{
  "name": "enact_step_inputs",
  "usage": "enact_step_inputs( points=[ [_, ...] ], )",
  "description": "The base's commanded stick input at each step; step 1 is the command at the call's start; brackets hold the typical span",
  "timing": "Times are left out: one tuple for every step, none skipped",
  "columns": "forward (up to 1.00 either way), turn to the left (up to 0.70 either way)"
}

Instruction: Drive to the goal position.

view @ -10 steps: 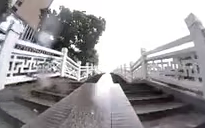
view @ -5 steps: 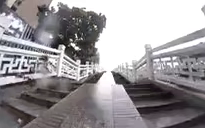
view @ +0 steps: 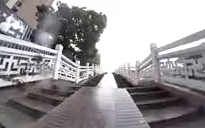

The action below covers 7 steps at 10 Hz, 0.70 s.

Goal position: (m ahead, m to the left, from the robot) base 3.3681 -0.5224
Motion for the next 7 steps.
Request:
enact_step_inputs(
  points=[
    [0.52,0.00],
    [0.45,0.00],
    [0.45,0.00],
    [0.45,0.00],
    [0.47,0.00],
    [0.60,0.00],
    [0.60,0.00]
  ],
)
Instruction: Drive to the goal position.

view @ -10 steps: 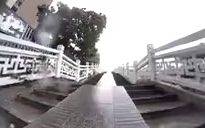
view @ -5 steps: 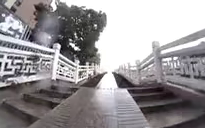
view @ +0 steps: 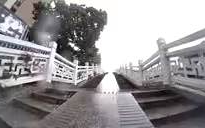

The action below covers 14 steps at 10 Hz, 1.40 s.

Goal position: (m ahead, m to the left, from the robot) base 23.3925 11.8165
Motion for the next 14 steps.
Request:
enact_step_inputs(
  points=[
    [0.60,0.00],
    [0.60,0.00],
    [0.60,0.00],
    [0.60,0.00],
    [0.60,0.00],
    [0.60,0.00],
    [0.60,0.00],
    [0.60,0.00],
    [0.60,0.00],
    [0.60,0.00],
    [0.60,0.00],
    [0.60,0.00],
    [0.60,0.00],
    [0.60,0.00]
  ],
)
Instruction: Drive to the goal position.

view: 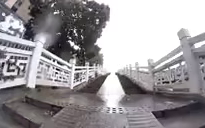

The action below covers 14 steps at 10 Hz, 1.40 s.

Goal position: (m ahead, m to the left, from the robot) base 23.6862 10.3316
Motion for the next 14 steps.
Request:
enact_step_inputs(
  points=[
    [0.60,0.00],
    [0.60,0.00],
    [0.60,0.00],
    [0.60,0.00],
    [0.60,0.00],
    [0.60,0.00],
    [0.60,0.00],
    [0.60,0.00],
    [0.60,0.00],
    [0.60,0.00],
    [0.60,0.00],
    [0.60,0.00],
    [0.60,0.00],
    [0.60,0.00]
  ],
)
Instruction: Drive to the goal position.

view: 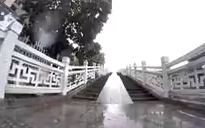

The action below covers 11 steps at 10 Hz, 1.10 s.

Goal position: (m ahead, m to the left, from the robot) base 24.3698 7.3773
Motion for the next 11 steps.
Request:
enact_step_inputs(
  points=[
    [0.60,0.00],
    [0.60,0.00],
    [0.60,0.00],
    [0.60,0.00],
    [0.60,0.00],
    [0.60,-0.13],
    [0.60,-0.14],
    [0.60,-0.10],
    [0.60,-0.04],
    [0.60,0.00],
    [0.60,0.00]
  ],
)
